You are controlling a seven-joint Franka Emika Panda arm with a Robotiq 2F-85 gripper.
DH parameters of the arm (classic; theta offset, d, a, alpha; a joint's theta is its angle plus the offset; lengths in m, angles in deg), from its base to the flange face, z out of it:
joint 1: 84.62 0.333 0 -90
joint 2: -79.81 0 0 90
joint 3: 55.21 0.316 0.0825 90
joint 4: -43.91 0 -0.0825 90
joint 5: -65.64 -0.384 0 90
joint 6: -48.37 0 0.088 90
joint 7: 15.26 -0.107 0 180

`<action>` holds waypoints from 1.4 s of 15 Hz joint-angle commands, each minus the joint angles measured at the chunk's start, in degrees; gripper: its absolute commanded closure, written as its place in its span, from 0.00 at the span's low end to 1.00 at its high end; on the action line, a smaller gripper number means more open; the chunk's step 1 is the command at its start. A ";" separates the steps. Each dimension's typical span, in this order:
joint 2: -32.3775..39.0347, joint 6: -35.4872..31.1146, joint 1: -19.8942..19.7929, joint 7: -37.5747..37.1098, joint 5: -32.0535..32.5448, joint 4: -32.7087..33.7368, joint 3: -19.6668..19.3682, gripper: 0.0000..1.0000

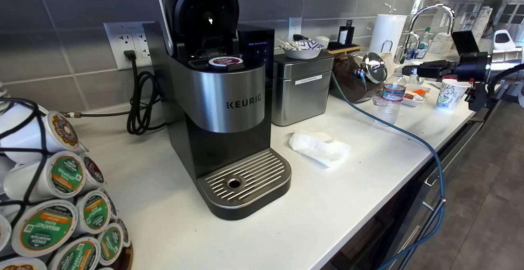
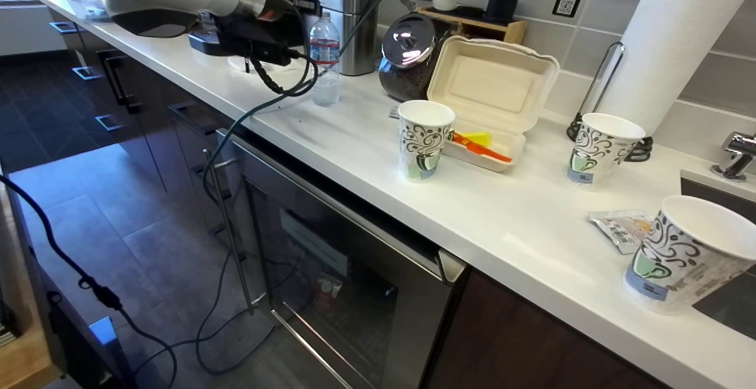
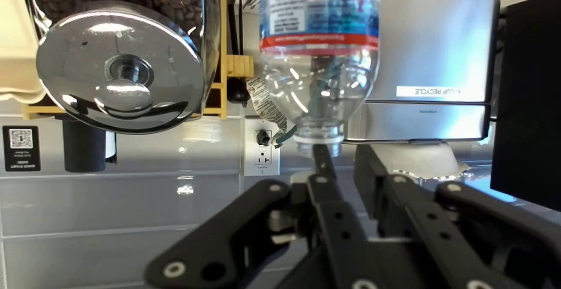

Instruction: Put the clear bottle into the cupboard

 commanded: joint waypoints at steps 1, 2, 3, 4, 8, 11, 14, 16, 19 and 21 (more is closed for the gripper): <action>3.16 -1.46 0.84 -4.90 4.01 0.84 -2.22 1.00; 3.40 -1.57 0.88 -5.37 4.57 1.00 -2.46 1.00; 3.63 -1.75 0.93 -5.81 5.06 1.05 -2.64 1.00; 3.85 -1.80 0.96 -6.33 5.47 1.15 -2.85 0.74; 4.44 -2.16 1.08 -8.05 6.65 1.37 -3.17 0.51; 4.35 -2.81 1.47 -9.00 7.57 1.68 -3.49 0.29; 4.38 -4.49 2.54 -9.35 8.44 1.94 -4.35 0.07; 4.39 -6.10 3.68 -9.62 8.94 2.12 -5.21 0.00; 4.51 -7.76 5.35 -10.12 9.34 2.49 -6.29 0.00; 4.63 -8.47 6.31 -10.52 9.42 2.79 -6.78 0.00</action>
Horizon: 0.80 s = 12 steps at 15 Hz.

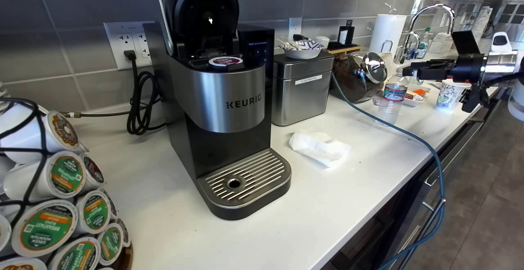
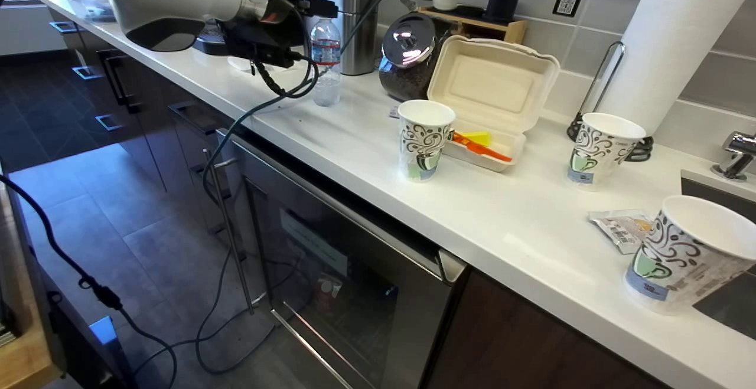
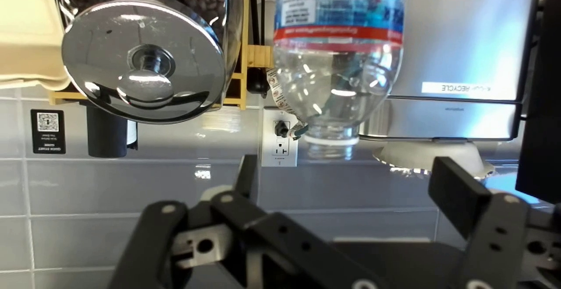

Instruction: Put the clear bottle into the cupboard

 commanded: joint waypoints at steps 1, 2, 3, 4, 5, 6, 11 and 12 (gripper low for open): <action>1.88 -2.30 2.63 -3.44 2.06 1.27 -2.20 0.00; 1.91 -2.36 2.98 -3.59 2.13 1.41 -2.41 0.00; 1.96 -2.35 3.26 -3.70 2.21 1.56 -2.61 0.10; 2.02 -2.36 3.45 -3.82 2.26 1.72 -2.76 0.26; 2.05 -2.29 3.54 -3.97 2.30 1.89 -2.85 0.34; 2.03 -2.30 3.60 -4.10 2.38 2.09 -2.89 0.42; 1.95 -2.42 3.66 -4.76 2.97 2.84 -2.99 0.80; 1.96 -2.42 3.65 -4.89 3.07 2.95 -3.02 0.89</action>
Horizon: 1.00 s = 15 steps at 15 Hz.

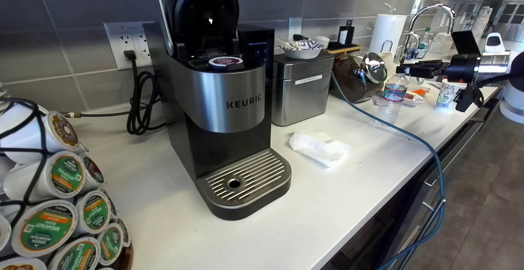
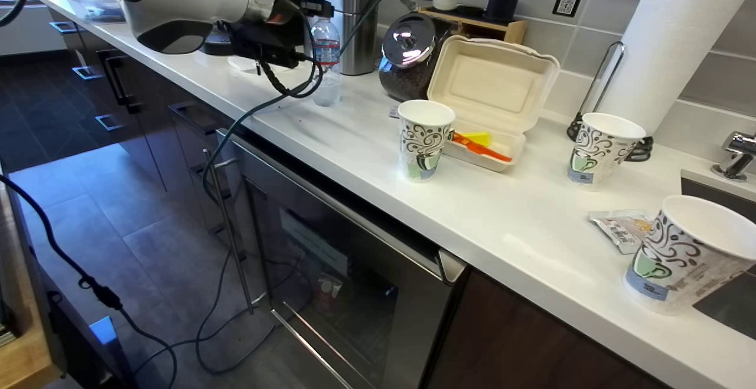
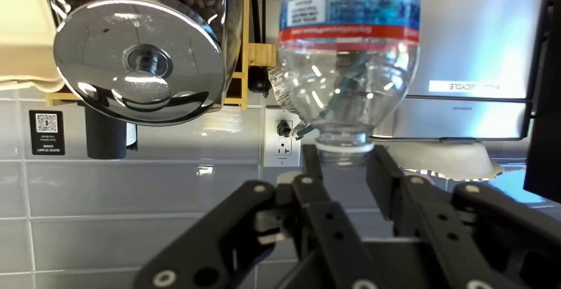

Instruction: Put the clear bottle into the cupboard

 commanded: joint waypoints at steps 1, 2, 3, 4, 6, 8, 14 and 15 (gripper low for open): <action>1.85 -1.70 1.17 -3.21 2.06 1.00 -1.70 0.96; 1.86 -1.71 1.19 -3.32 2.09 1.12 -1.74 0.94; 1.89 -1.69 1.18 -3.46 2.16 1.13 -1.73 0.93; 1.86 -1.62 1.16 -3.68 2.28 1.06 -1.54 0.93; 1.76 -1.40 1.00 -4.36 2.44 0.75 -0.80 0.93; 2.25 -1.32 1.27 -4.85 2.27 0.80 -0.84 0.82; 3.40 -2.15 1.91 -4.61 2.55 0.95 -1.85 0.17; 3.58 -2.32 1.97 -4.55 2.59 1.00 -1.95 0.08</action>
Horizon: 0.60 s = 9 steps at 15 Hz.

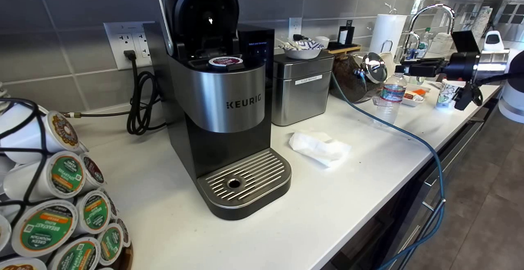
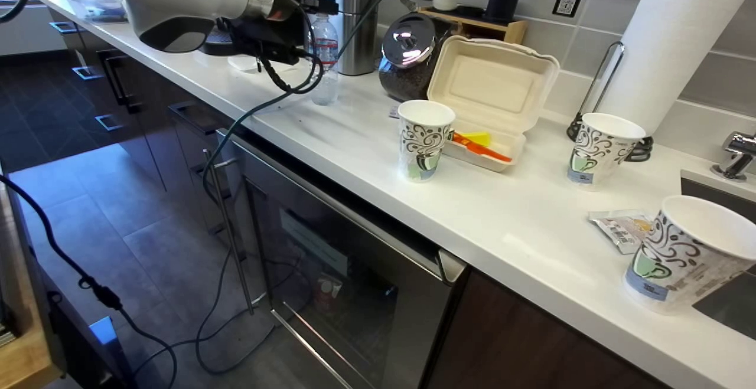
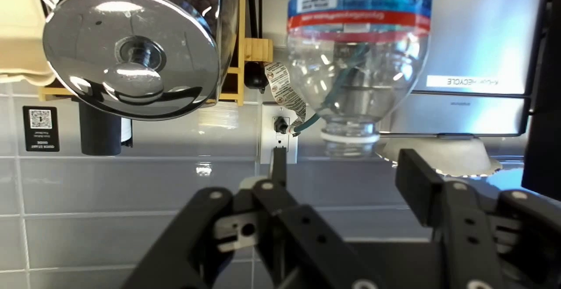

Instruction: Put the clear bottle into the cupboard

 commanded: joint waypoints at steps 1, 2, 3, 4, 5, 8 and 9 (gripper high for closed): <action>2.49 -2.34 1.30 -2.59 1.69 0.63 -1.90 0.02; 2.70 -2.65 1.38 -2.53 1.67 0.60 -2.09 0.00; 2.87 -2.92 1.58 -2.49 1.61 0.60 -2.38 0.00; 3.07 -3.17 1.83 -2.48 1.52 0.65 -2.69 0.00; 3.31 -3.52 2.15 -2.47 1.40 0.71 -3.07 0.00; 3.48 -3.72 2.80 -2.53 1.46 0.69 -3.69 0.09; 3.69 -3.65 3.06 -2.55 1.34 0.65 -3.85 0.26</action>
